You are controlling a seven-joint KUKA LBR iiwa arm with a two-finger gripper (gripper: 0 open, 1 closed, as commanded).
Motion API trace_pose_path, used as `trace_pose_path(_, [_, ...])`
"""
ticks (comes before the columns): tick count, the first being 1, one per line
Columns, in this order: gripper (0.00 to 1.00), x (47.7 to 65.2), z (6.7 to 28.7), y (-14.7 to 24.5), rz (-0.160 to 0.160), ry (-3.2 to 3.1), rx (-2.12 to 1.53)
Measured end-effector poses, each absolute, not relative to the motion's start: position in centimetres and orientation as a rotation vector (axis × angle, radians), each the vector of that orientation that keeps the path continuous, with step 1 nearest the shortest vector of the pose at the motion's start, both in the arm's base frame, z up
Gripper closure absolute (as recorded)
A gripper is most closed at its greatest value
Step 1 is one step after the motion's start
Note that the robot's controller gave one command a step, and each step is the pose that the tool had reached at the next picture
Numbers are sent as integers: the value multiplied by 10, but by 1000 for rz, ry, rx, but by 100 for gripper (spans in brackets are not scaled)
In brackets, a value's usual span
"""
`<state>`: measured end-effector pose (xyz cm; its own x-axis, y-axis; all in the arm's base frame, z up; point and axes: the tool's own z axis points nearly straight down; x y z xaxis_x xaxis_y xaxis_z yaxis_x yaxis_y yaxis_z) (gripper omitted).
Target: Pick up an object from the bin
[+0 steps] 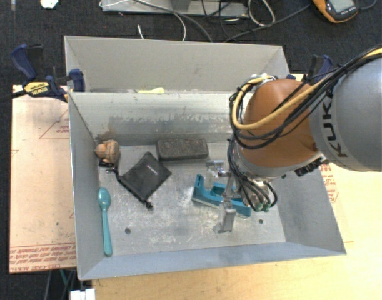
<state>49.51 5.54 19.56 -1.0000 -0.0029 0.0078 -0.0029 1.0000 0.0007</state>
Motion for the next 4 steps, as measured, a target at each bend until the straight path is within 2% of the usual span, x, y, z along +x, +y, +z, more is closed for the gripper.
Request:
trace_pose_path(1, [0, 497, 200, 55, -2, -3142, 0])
trace_pose_path(2, [0, 498, 119, 9, -4, -3143, -113])
trace_pose_path(3, [0, 522, 81, -17, -23, -3084, -677])
trace_pose_path(4, [0, 530, 71, -22, -7, -3090, -604])
